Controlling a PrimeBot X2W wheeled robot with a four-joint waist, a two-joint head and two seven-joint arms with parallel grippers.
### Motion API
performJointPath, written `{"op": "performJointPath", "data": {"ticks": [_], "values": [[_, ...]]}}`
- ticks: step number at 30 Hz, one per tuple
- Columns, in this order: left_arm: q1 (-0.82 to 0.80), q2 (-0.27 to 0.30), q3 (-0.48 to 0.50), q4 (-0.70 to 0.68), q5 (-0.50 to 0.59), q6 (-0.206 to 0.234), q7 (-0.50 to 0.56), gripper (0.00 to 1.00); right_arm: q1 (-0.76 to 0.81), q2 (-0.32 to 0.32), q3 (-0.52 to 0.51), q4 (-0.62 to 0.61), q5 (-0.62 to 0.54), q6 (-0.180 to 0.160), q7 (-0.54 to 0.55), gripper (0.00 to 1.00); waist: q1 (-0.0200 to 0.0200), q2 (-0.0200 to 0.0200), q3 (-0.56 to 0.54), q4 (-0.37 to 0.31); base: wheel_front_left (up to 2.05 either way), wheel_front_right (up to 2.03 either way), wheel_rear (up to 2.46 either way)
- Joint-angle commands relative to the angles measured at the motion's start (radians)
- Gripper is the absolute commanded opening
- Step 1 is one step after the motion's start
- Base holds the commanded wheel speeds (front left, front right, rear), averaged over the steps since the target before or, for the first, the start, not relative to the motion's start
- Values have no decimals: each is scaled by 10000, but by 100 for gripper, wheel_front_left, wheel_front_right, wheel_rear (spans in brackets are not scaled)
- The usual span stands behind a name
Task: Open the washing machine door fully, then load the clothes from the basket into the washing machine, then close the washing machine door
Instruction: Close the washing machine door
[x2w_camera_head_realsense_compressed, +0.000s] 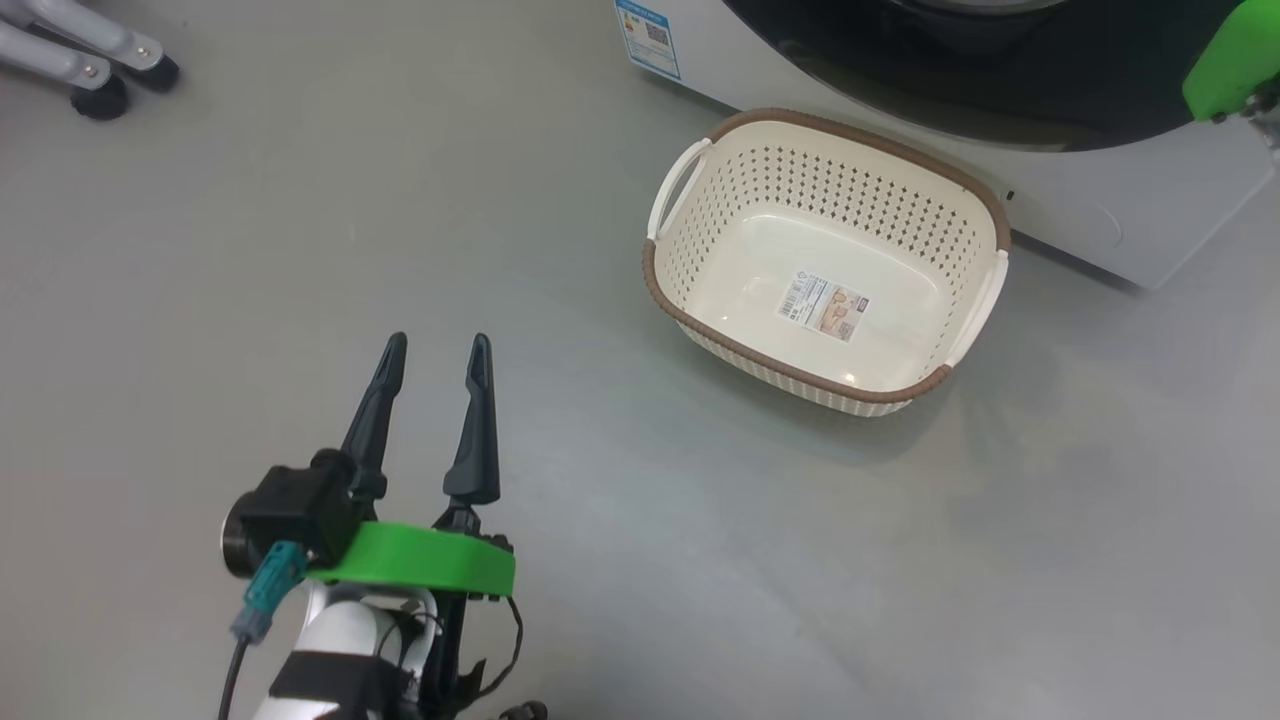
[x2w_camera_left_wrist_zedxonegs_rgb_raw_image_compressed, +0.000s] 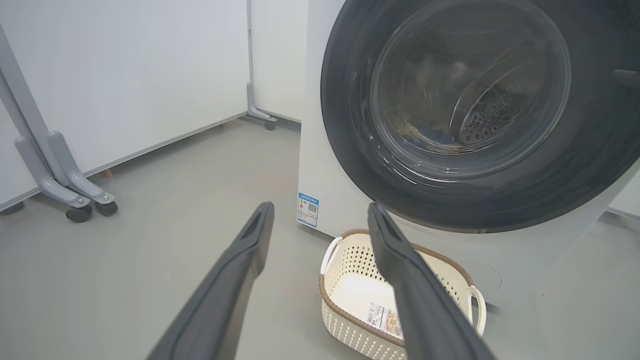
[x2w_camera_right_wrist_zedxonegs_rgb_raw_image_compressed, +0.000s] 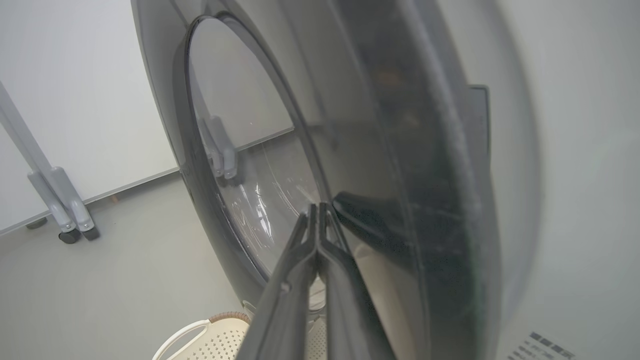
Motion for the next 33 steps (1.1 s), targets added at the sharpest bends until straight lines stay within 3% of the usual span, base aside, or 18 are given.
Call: {"op": "performJointPath", "data": {"ticks": [1, 10, 19, 26, 33], "values": [[-324, 133, 287, -391, -75, 88, -110, 100, -510, -52, -30, -129, -65, 44, -149, 0, 0, 0, 82, 27, 0, 0, 0], [-321, 132, 198, -561, -144, 276, -110, 100, -1393, -112, -459, 829, -487, 44, -433, 0, 0, 0, 295, 63, 0, 0, 0], [-370, 132, 120, -473, -151, 314, -111, 100, -1404, 195, 96, 1206, -692, 44, -529, 0, 0, 0, 217, 44, 0, 0, 0], [-460, 132, 52, -275, -104, 244, -111, 100, -914, 298, 300, 1040, -314, 44, -555, 0, 0, 0, 33, -6, 0, 0, 0], [-464, 132, 212, -55, 33, 227, -111, 100, 104, 618, 540, 33, 146, 44, -559, 0, 0, 0, -260, -558, 0, 0, 0]]}}
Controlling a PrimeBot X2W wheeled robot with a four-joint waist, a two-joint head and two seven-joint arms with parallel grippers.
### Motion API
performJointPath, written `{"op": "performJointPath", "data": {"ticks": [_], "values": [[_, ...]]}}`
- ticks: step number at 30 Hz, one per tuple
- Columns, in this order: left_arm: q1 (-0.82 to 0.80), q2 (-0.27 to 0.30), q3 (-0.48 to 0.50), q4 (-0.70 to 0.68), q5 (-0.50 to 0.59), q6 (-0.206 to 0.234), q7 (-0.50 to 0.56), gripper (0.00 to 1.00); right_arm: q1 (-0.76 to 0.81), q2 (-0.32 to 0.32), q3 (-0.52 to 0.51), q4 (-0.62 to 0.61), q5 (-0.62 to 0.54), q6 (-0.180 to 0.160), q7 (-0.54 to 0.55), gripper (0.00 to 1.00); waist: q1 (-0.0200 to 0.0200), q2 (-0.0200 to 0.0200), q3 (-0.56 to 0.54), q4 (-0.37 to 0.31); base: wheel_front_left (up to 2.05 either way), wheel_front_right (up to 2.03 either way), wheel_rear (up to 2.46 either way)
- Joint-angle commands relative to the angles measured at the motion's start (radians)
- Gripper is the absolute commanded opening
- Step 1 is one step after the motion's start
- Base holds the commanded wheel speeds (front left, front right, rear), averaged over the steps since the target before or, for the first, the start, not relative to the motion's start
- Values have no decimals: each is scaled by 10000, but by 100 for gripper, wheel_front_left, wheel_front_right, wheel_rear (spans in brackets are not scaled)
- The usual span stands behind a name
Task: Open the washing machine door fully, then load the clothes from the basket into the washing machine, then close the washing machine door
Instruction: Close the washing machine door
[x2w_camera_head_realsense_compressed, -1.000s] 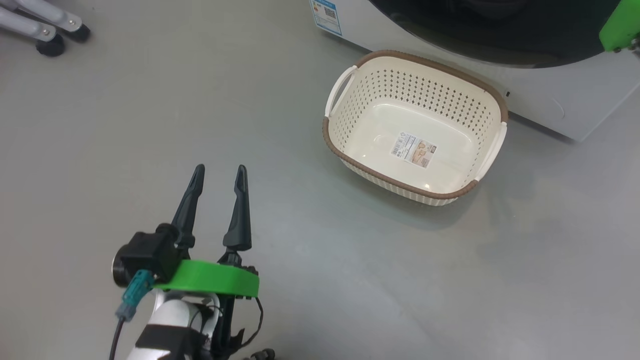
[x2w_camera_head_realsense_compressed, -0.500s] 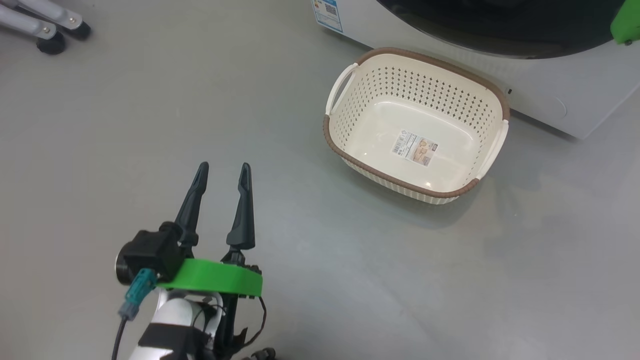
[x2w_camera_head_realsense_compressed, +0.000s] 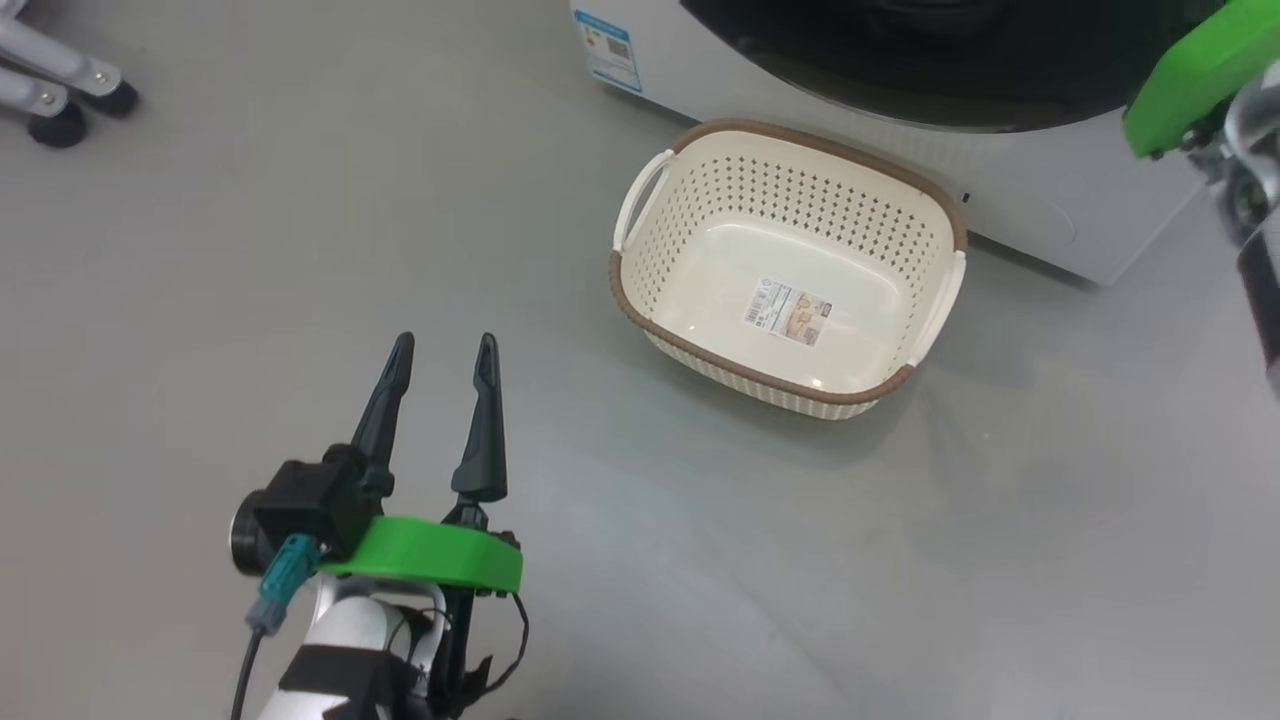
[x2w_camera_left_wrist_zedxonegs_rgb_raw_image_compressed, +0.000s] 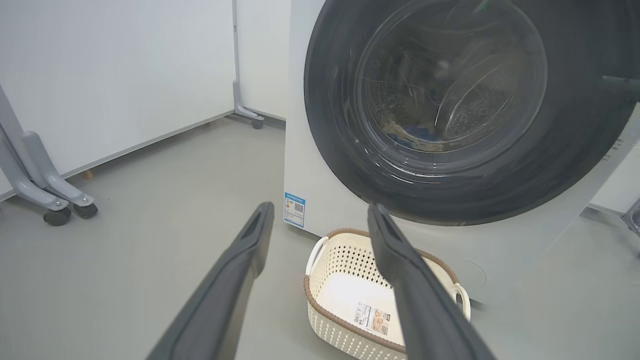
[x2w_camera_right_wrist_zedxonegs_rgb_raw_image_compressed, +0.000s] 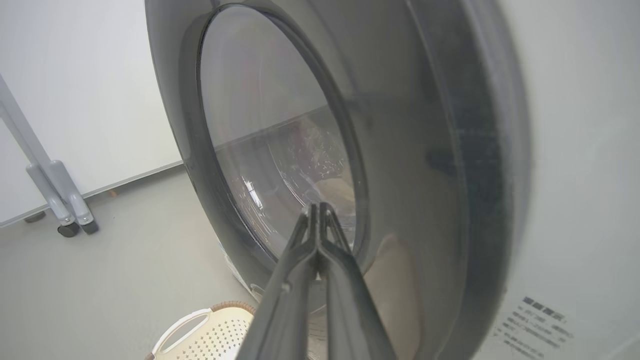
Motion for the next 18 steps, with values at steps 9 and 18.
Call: {"op": "performJointPath", "data": {"ticks": [9, 18], "values": [[-271, 145, 644, 6, 484, -146, -111, 100, 2010, 415, 59, -2482, 350, 42, -94, 0, 0, 0, -639, -979, 0, 0, 0], [-169, 145, 848, 327, 744, -311, -111, 100, 4120, 744, -433, -4208, 286, 42, -94, 100, 0, 0, -1123, -1740, 0, 0, 0]]}}
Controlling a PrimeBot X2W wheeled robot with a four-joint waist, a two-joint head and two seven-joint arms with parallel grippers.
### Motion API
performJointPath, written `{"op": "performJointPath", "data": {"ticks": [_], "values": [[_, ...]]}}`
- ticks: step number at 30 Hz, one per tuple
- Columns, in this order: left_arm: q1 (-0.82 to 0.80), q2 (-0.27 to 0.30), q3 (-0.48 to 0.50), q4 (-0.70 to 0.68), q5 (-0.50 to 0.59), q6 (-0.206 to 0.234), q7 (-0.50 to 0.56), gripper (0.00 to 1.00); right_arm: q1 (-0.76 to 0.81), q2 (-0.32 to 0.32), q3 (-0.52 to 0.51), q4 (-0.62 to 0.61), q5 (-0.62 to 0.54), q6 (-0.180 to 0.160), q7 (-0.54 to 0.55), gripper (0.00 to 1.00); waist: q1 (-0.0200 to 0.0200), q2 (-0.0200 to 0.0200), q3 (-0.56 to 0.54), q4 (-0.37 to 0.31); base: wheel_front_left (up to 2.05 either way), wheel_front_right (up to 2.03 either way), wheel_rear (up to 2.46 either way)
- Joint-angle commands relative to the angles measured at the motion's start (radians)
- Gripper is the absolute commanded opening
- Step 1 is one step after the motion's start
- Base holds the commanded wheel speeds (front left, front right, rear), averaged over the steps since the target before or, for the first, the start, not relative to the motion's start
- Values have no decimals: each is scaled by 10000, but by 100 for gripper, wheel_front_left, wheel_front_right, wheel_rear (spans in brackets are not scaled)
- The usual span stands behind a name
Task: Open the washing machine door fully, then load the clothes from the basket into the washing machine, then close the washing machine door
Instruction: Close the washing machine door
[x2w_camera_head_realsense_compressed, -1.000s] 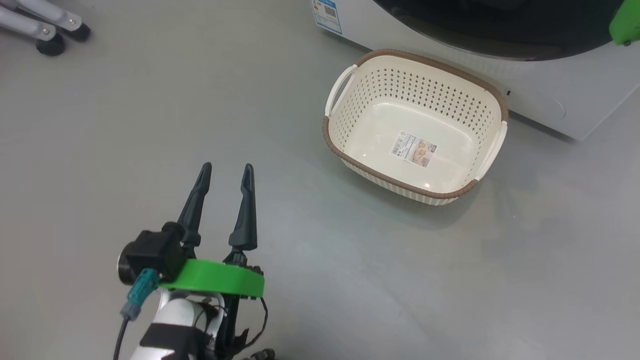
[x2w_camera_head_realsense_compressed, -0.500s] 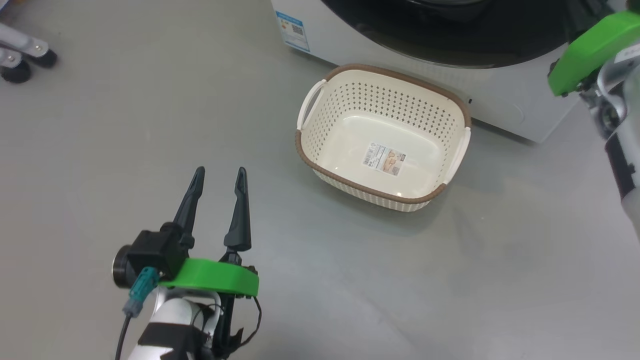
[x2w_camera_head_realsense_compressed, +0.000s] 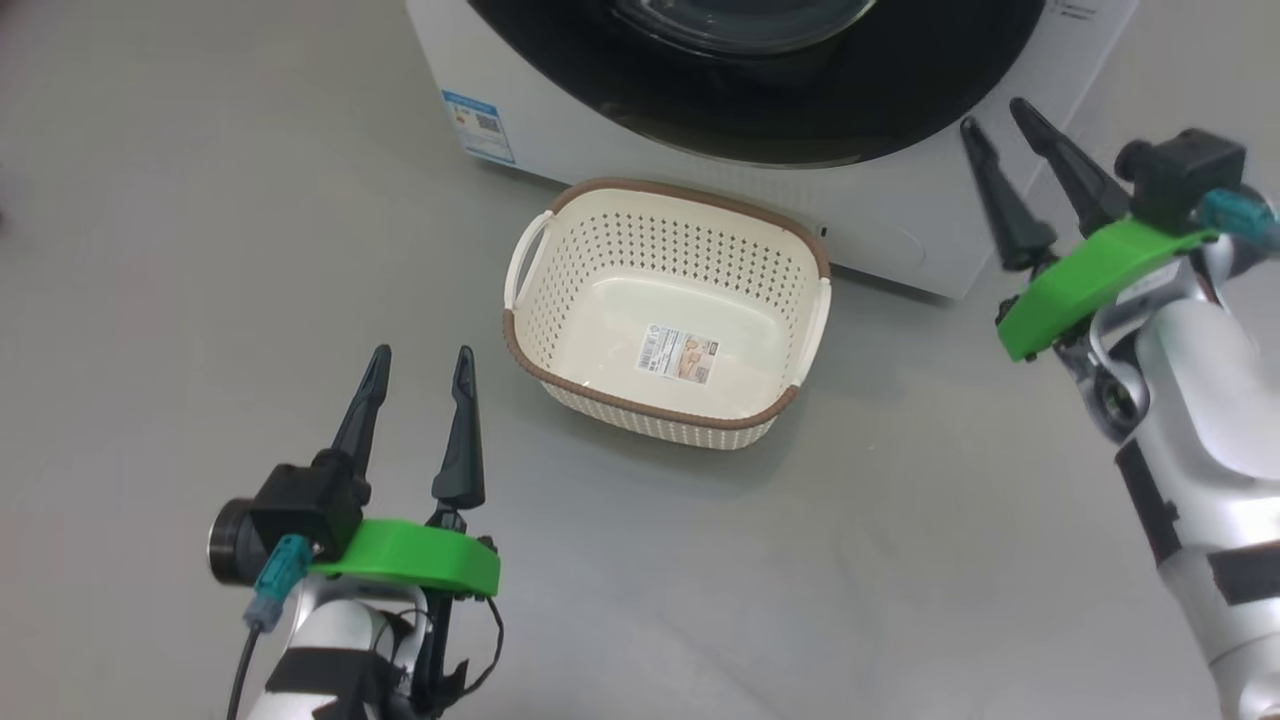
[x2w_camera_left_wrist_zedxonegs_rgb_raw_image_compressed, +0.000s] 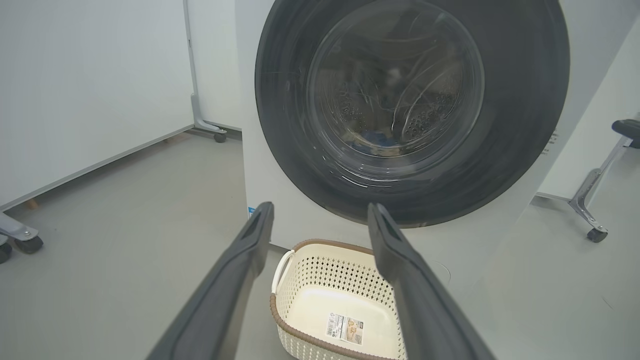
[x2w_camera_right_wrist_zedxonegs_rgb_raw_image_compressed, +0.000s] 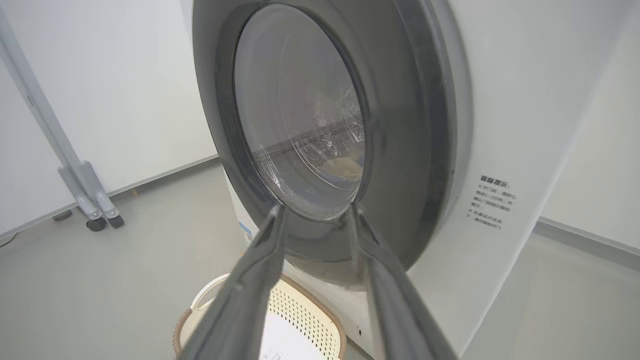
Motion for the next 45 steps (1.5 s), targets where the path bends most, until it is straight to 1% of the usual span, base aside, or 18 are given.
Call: {"op": "performJointPath", "data": {"ticks": [1, 3, 12, 20, 25, 33, 39, 42, 45], "values": [[-154, 144, 446, -219, 136, -63, -111, 100, 161, 214, -38, -525, -63, 42, -95, 100, 0, -1, -254, -286, 0, 0, 0], [-124, 150, 476, -186, 170, -87, -111, 100, 358, 266, -107, -670, -102, 42, -95, 100, 0, -1, -321, -371, 0, 0, 0], [124, 319, 622, 83, 367, -259, -111, 100, 2027, 785, -932, -1756, -407, 42, -95, 100, 0, -1, -911, -1303, 0, 0, 0], [466, 475, 835, 225, 360, -250, -111, 100, 3796, 1169, -1657, -2897, -725, 42, -11, 100, 0, -1, -1404, -2188, 0, 0, 0], [733, 609, 965, 317, 325, -192, -111, 100, 4955, 1354, -2114, -3692, -886, 42, 249, 100, 0, -1, -1750, -2667, 0, 0, 0], [1137, 924, 1273, 372, 169, -12, -93, 100, 6633, 1553, -2599, -5054, -1139, 42, 772, 100, 0, -1, -2235, -3224, 0, 0, 0], [1425, 1178, 1483, 225, 61, 114, -28, 100, 7479, 1597, -2785, -6020, -1217, 42, 1112, 100, 0, -1, -2468, -3512, 0, 0, 0], [1552, 1286, 1596, 85, -17, 213, 55, 100, 7862, 1602, -2834, -6502, -1075, 42, 1230, 100, 0, -1, -2522, -3653, 0, 0, 0], [1632, 1352, 1667, -16, -68, 288, 114, 100, 8069, 1603, -2859, -6760, -1004, 42, 1270, 100, 0, -1, -2557, -3753, 0, 0, 0]]}}
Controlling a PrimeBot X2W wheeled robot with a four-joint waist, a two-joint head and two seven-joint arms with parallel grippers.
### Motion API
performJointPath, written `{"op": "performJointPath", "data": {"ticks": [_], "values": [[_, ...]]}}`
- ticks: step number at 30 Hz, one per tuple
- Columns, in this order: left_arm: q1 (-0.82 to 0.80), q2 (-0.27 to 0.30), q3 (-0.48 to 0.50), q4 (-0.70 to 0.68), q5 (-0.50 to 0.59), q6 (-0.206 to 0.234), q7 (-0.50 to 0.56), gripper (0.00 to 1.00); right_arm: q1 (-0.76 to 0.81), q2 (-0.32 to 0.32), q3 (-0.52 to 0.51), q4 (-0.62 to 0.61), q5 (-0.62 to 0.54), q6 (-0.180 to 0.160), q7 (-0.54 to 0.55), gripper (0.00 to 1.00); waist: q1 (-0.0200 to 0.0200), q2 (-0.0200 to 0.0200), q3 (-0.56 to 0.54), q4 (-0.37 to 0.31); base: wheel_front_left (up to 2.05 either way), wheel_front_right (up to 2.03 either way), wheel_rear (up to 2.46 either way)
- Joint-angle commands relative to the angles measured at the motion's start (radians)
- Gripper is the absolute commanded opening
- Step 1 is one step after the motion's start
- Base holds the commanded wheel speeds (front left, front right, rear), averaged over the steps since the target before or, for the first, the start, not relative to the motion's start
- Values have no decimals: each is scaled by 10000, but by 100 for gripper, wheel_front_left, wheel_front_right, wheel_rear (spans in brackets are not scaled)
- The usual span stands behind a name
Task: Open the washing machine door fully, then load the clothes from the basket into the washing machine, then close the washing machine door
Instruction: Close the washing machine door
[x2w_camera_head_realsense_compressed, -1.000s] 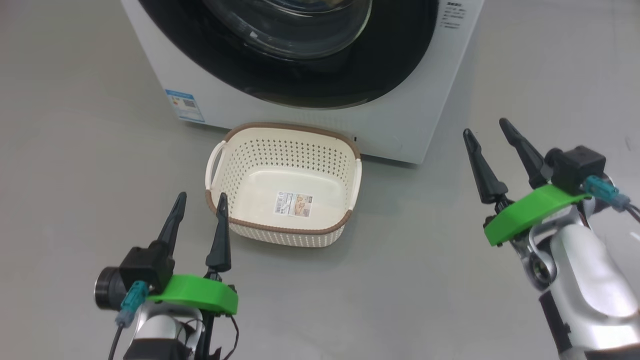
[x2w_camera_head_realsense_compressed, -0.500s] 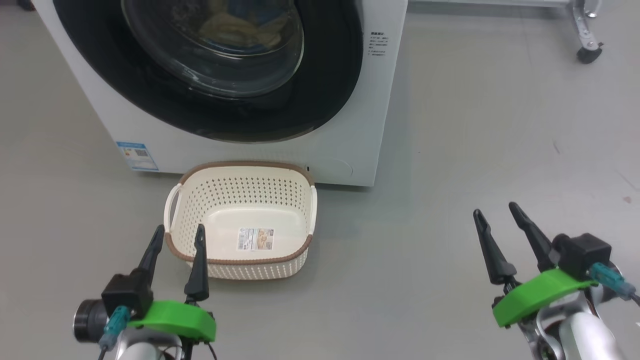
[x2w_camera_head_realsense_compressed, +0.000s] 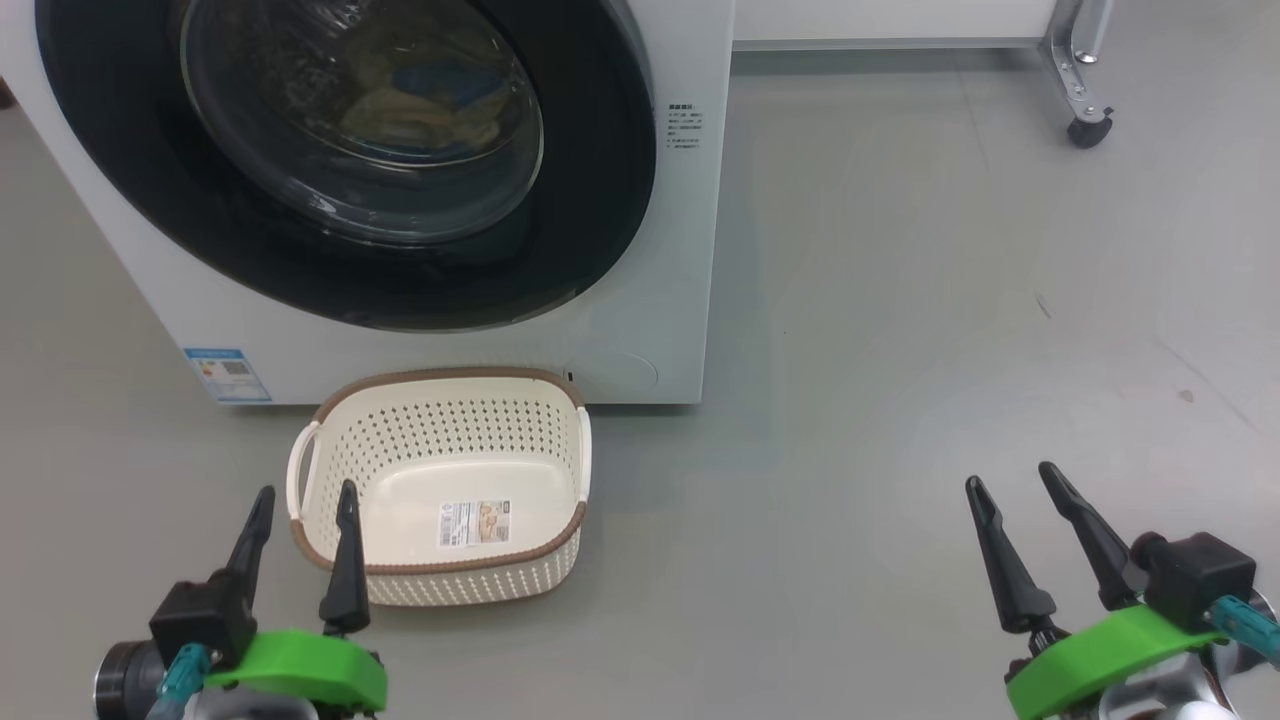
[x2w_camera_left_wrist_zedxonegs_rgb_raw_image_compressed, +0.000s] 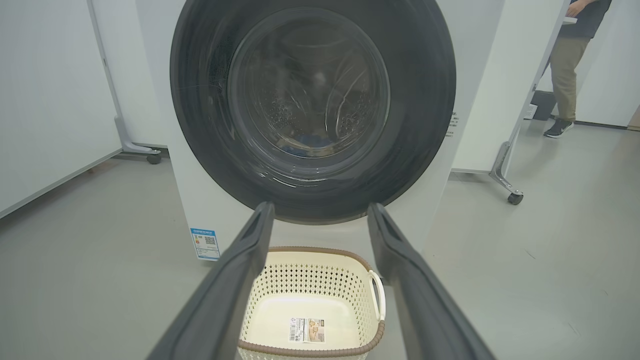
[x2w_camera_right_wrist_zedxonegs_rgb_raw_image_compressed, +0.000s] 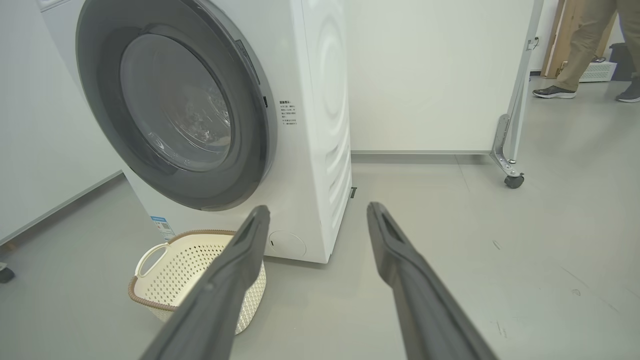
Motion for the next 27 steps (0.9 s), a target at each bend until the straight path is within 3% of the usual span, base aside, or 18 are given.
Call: {"op": "performJointPath", "data": {"ticks": [1, 27], "values": [[-271, 282, 443, -373, -72, 79, -17, 100, -247, -59, 163, -452, 89, 42, 7, 100, 1, -1, -22, -46, 0, 0, 0], [-140, 470, 336, -717, -311, 242, 169, 100, 86, -57, 26, -953, 148, 42, 135, 100, 1, -1, 70, -52, 0, 0, 0]]}}
